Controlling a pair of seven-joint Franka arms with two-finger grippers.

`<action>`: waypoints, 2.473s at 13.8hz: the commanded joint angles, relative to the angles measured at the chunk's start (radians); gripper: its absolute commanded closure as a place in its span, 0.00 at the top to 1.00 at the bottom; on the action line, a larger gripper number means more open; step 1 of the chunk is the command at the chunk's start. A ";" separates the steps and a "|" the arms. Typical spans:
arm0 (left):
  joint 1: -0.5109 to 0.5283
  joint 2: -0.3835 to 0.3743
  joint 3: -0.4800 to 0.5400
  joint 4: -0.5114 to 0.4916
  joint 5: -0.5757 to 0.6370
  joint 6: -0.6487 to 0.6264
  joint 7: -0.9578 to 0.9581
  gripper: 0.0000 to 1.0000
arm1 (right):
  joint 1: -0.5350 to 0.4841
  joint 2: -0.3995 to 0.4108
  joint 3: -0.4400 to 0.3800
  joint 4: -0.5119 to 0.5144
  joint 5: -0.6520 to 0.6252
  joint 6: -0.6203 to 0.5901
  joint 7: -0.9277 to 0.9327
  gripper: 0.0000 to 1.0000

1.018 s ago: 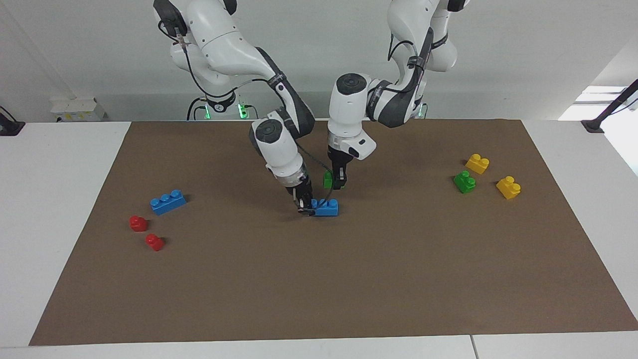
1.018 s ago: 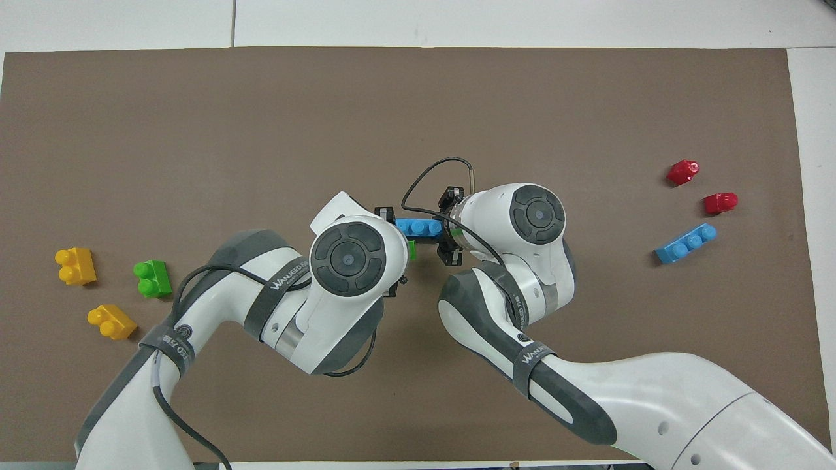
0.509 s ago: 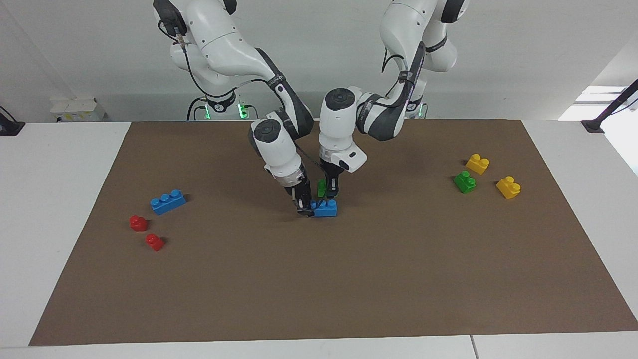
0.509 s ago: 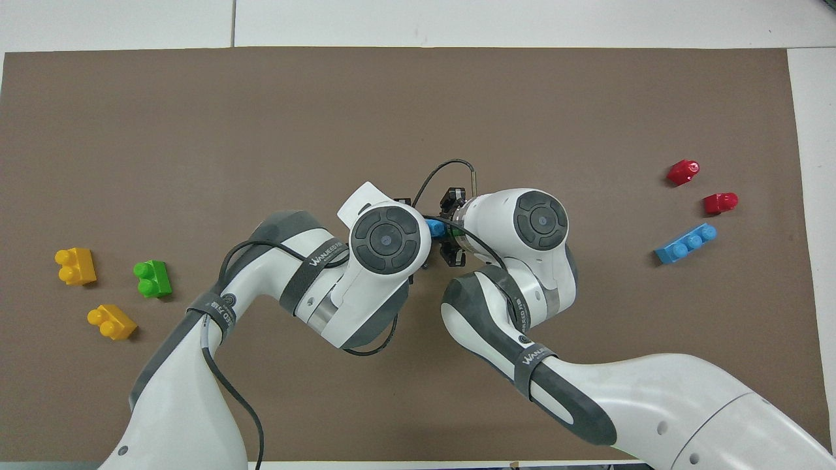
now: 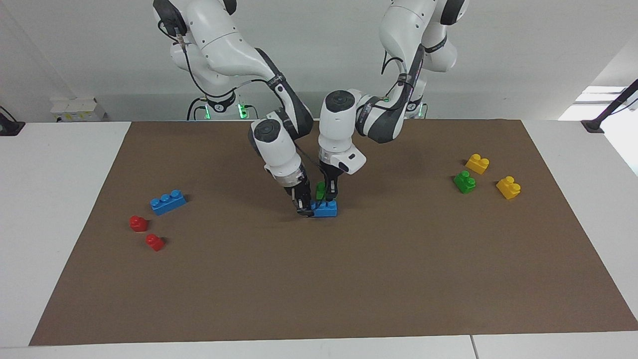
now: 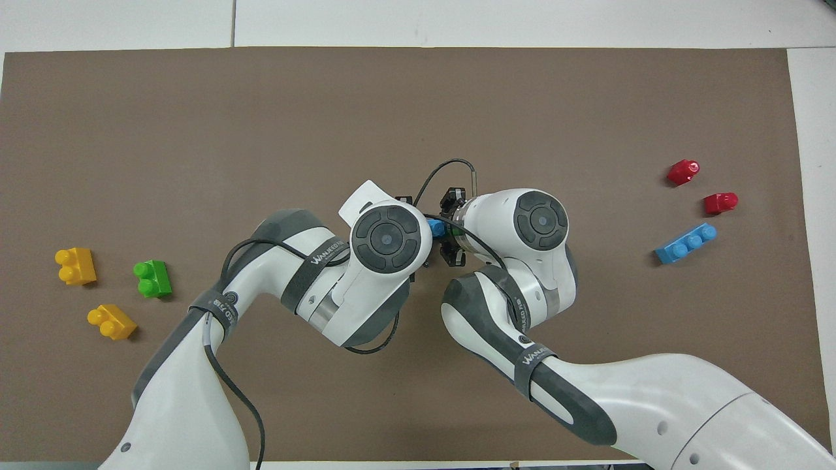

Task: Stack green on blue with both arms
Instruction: 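Press the green block onto the blue block with the left gripper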

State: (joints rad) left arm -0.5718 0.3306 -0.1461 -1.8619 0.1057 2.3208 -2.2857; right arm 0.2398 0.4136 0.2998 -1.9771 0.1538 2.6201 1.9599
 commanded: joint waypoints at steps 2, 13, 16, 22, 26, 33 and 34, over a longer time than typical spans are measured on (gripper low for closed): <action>-0.019 0.024 0.016 0.020 0.029 0.023 -0.026 0.00 | -0.016 -0.015 0.002 -0.039 -0.014 0.028 -0.019 0.00; -0.013 0.057 0.026 0.020 0.049 0.074 -0.034 0.00 | -0.016 -0.016 0.002 -0.039 -0.016 0.026 -0.019 0.00; -0.007 0.059 0.028 0.018 0.051 0.086 -0.034 0.00 | -0.017 -0.016 0.002 -0.039 -0.014 0.026 -0.019 0.00; -0.011 0.073 0.028 0.009 0.065 0.088 -0.051 0.00 | -0.017 -0.016 0.002 -0.039 -0.016 0.026 -0.019 0.00; -0.003 0.074 0.026 0.009 0.071 0.097 -0.037 0.59 | -0.017 -0.016 0.002 -0.039 -0.014 0.026 -0.019 0.00; 0.039 0.013 0.025 -0.014 0.071 0.086 -0.004 1.00 | -0.019 -0.015 0.002 -0.034 -0.014 0.018 -0.015 0.00; 0.050 0.007 0.023 -0.016 0.071 0.083 -0.004 1.00 | -0.020 -0.015 0.002 -0.034 -0.013 0.015 -0.013 0.00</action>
State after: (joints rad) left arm -0.5412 0.3709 -0.1193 -1.8599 0.1571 2.4065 -2.2957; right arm 0.2379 0.4127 0.3001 -1.9789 0.1539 2.6214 1.9575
